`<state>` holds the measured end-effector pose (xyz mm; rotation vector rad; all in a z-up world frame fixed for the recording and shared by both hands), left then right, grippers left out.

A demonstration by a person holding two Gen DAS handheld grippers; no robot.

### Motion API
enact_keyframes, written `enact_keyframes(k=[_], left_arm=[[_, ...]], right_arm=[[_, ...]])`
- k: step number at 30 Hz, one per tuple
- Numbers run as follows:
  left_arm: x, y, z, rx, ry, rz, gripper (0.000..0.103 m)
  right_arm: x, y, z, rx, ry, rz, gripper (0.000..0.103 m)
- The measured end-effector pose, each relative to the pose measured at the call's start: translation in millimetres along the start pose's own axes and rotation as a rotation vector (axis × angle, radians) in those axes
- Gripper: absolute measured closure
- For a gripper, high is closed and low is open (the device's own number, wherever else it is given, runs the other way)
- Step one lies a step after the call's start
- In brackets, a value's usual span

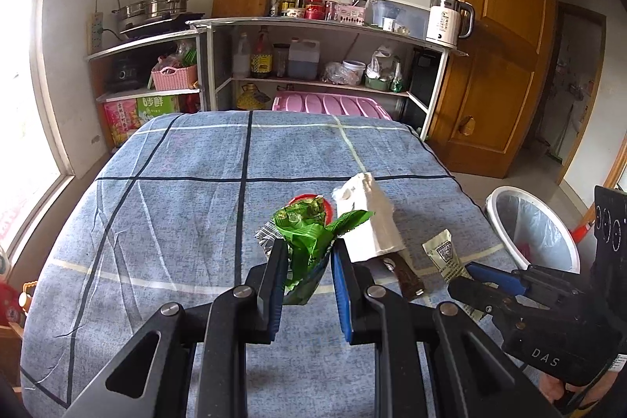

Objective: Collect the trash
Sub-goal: 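Carry the green snack bag and striped packet over the bin with both tools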

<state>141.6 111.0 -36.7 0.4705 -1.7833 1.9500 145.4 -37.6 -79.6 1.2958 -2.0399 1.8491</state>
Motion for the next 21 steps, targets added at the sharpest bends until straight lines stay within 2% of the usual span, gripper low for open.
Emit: enact_keyframes(k=[11, 21], left_arm=[[-7.3, -11.8, 66.1, -0.054, 0.100, 0.008, 0.080], [-22.5, -21.1, 146.0, -0.128, 0.223, 0.001, 0.080]], right_arm=[[44.1, -17.2, 47.5, -0.057, 0.079, 0.089, 0.078], [89.0, -26.1, 99.5, -0.103, 0.177, 0.148, 0.078]])
Point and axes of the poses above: each gripper's, at about its wrist camera, not at the fingertips, and x roughly against the way its jaws point, z to its right, y to its underside, the point moved 8 cm from there along -x, roughly the way its jaws point, and after that the axes turned 6 degrees about z, right-handed, at the moved point
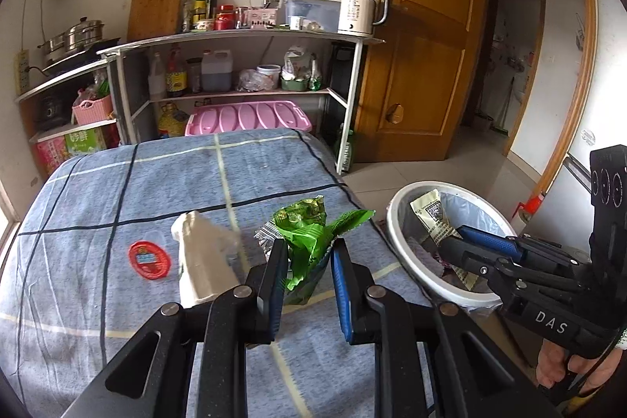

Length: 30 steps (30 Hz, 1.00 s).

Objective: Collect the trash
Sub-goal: 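Carry the green snack bag and striped packet over the bin with both tools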

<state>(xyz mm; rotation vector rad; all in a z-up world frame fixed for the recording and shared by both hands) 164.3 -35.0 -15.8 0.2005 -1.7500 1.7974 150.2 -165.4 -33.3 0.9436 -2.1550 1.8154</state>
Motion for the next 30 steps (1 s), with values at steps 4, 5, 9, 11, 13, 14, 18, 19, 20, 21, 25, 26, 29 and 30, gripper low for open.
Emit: enact_keyframes(k=[4, 5, 9, 11, 13, 14, 18, 19, 20, 21, 25, 26, 29, 30], left_arm=[[-14.5, -3.2, 27.0, -0.015, 0.049, -0.016, 0.080], [-18.7, -4.5, 34.8, -0.022, 0.060, -0.019, 0.080], [-34.6, -9.4, 61.1, -0.037, 0.110, -0.038, 0.080], [-42.0, -11.0, 72.6, -0.053, 0.122, -0.042, 0.080], [-51.8, -10.5, 86.0, -0.058, 0.146, -0.062, 0.080], [-54.9, -10.2, 90.6, -0.061, 0.155, -0.068, 0.080], [-71.1, -4.9, 111.0, -0.070, 0.184, -0.097, 0.080], [-75.0, -2.8, 115.2, -0.071, 0.189, -0.108, 0.080], [-78.2, -1.1, 118.6, -0.075, 0.193, -0.114, 0.080], [-81.6, 0.5, 122.1, -0.078, 0.194, -0.120, 0.080], [-92.3, 6.4, 137.1, -0.088, 0.210, -0.141, 0.080], [-95.2, 8.5, 139.5, -0.090, 0.212, -0.147, 0.080], [-100.9, 14.5, 147.8, -0.100, 0.210, -0.161, 0.080], [-102.4, 16.2, 149.6, -0.109, 0.208, -0.161, 0.080]], right_arm=[[11.1, -6.8, 26.6, -0.024, 0.043, 0.014, 0.078], [13.8, -8.0, 32.5, -0.027, 0.054, 0.017, 0.078], [24.3, -12.5, 55.1, -0.039, 0.097, 0.025, 0.078], [29.0, -13.5, 68.3, -0.047, 0.120, 0.023, 0.078], [32.2, -13.4, 81.5, -0.060, 0.140, 0.020, 0.078], [33.5, -13.3, 87.5, -0.068, 0.148, 0.018, 0.078], [36.8, -12.1, 112.2, -0.094, 0.190, 0.010, 0.078], [38.1, -10.7, 118.2, -0.098, 0.196, 0.006, 0.078], [38.6, -9.6, 124.1, -0.101, 0.205, 0.001, 0.078], [38.8, -8.3, 130.0, -0.104, 0.218, -0.003, 0.078], [36.9, -2.6, 147.3, -0.111, 0.242, -0.027, 0.078], [35.6, -0.7, 150.4, -0.109, 0.248, -0.033, 0.078], [29.5, 5.9, 158.8, -0.117, 0.255, -0.058, 0.078], [27.7, 7.5, 161.5, -0.117, 0.260, -0.063, 0.078]])
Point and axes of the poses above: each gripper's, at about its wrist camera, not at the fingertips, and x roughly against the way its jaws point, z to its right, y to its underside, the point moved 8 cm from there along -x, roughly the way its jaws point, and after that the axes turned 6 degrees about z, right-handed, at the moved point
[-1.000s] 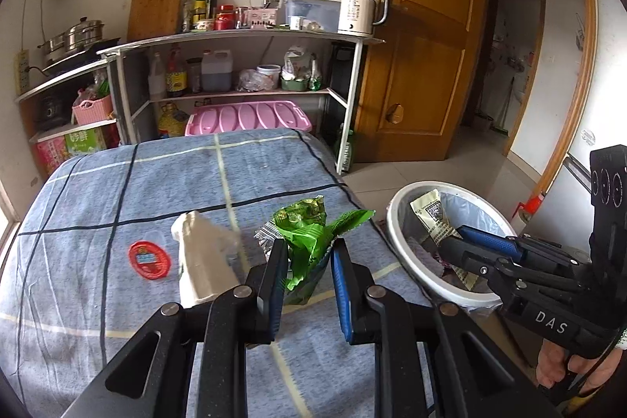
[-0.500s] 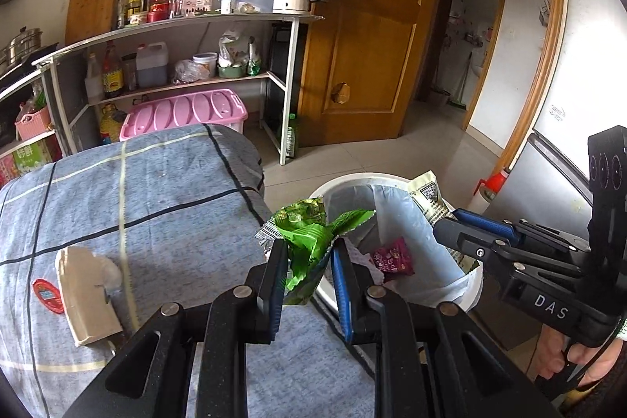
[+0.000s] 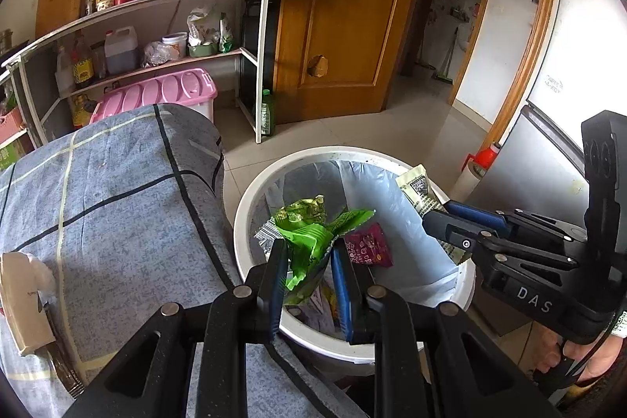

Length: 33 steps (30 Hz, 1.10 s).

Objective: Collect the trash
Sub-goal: 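Carry the green snack bag and striped packet over the bin with both tools, then open both tools to drop the green bag and striped packet into the bin, then move both open tools back toward the red lid and beige paper bag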

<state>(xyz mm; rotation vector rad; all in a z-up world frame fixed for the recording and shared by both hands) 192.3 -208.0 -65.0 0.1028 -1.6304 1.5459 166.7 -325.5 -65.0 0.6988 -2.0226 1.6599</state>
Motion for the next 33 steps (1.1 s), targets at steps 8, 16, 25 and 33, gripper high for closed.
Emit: enact_keyframes(k=[8, 16, 25, 33], left_arm=[[-12.4, 5.2, -1.4, 0.018, -0.005, -0.035, 0.071], [-4.4, 2.7, -10.2, 0.035, -0.014, -0.017, 0.054], [31.5, 3.2, -41.0, 0.089, -0.071, 0.044, 0.051], [76.5, 3.7, -90.8, 0.136, -0.188, 0.122, 0.045]], right_arm=[[-12.0, 12.2, 20.6, -0.013, 0.053, -0.042, 0.074], [-6.8, 10.4, 21.1, -0.029, 0.066, -0.024, 0.064], [3.4, 2.5, -6.0, -0.014, 0.029, 0.015, 0.063], [3.1, -3.8, -55.4, 0.024, -0.045, 0.041, 0.051]])
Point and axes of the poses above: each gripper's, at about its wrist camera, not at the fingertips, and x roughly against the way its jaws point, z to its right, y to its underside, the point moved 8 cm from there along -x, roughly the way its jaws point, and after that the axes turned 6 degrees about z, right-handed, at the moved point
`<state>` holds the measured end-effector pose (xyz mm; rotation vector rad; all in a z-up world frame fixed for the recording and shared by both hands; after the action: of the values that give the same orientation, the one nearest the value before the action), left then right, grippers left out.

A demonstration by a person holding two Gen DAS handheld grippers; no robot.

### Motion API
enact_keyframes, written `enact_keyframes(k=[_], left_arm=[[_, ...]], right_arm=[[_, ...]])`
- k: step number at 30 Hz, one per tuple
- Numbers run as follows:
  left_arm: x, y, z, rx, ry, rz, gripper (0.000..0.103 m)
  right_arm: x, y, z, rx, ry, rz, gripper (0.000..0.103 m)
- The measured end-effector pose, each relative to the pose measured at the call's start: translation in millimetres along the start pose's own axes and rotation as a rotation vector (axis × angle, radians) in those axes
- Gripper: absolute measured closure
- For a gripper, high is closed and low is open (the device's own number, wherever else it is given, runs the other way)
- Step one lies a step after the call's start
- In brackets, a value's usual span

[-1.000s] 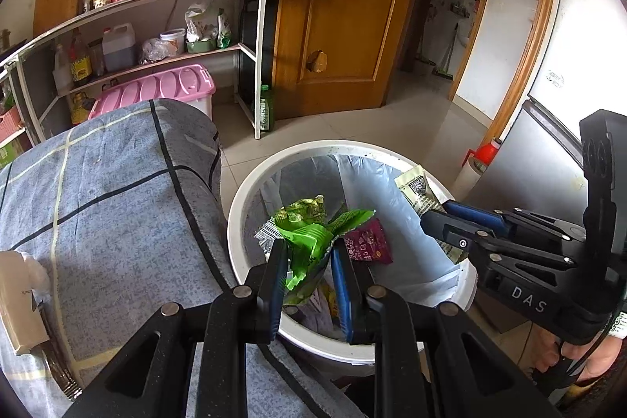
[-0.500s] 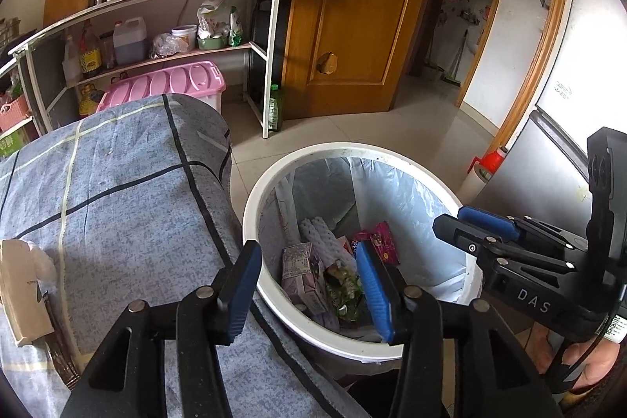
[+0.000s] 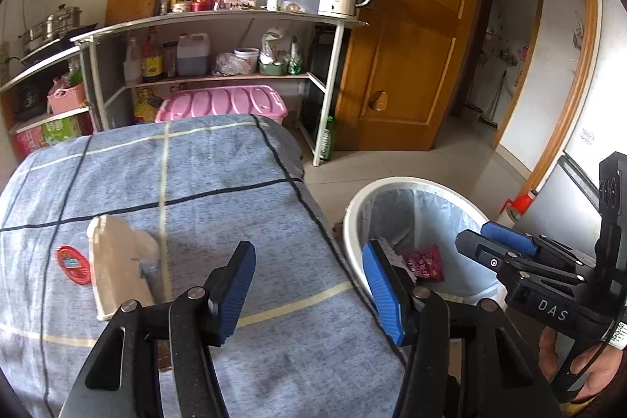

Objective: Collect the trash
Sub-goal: 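Move both open tools back toward the red lid and beige paper bag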

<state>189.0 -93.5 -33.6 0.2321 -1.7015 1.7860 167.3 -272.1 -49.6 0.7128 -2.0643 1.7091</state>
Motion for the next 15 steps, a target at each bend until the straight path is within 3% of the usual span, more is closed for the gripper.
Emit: enact_keyframes(k=[15], left_arm=[[51.1, 13.0, -119.0, 0.148, -0.170, 0.042, 0.045]], right_arm=[[-26.2, 12.9, -99.1, 0.080, -0.148, -0.046, 0.049]])
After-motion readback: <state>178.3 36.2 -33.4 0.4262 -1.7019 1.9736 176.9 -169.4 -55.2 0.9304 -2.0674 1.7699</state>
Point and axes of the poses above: each gripper's, at about its wrist camera, not at the fingertips, and x roughly against the way its jaws point, z to its right, y to its underside, the point moved 8 cm from there along -x, roughly the way its jaws point, and after that the axes turned 6 degrees about z, right-handed, at the moved point
